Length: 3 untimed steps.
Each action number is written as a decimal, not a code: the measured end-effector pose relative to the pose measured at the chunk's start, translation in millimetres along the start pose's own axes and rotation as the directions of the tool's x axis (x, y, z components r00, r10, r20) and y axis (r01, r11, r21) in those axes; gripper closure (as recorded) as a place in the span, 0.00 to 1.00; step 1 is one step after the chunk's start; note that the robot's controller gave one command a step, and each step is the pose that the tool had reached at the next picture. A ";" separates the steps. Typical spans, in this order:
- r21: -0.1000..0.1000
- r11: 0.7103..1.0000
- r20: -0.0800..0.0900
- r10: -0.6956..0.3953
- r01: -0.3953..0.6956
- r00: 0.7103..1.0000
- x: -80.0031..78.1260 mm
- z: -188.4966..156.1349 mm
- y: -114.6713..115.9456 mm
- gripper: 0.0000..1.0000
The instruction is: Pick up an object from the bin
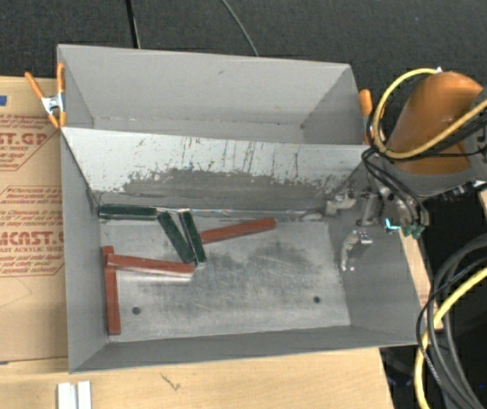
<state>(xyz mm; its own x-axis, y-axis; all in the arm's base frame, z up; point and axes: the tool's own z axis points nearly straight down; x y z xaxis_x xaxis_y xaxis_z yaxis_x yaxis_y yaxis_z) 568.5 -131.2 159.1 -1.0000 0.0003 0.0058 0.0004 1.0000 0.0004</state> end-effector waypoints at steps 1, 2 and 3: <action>0.001 1.000 0.007 -0.001 0.001 1.000 -1.7 -4.8 0.4 0.00; 0.002 1.000 0.011 -0.002 0.002 1.000 -1.2 24.4 46.9 0.00; 0.000 0.997 0.006 -0.073 0.073 0.997 -21.0 24.6 91.5 0.00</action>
Offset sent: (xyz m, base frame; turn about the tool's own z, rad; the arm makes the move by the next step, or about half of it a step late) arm -0.0011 0.1127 -0.0640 -0.0168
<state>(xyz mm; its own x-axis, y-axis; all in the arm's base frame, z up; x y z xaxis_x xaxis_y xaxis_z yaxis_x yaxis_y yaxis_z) 589.4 -39.7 134.5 -0.9973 -0.0731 0.0001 -0.0731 0.9973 0.0007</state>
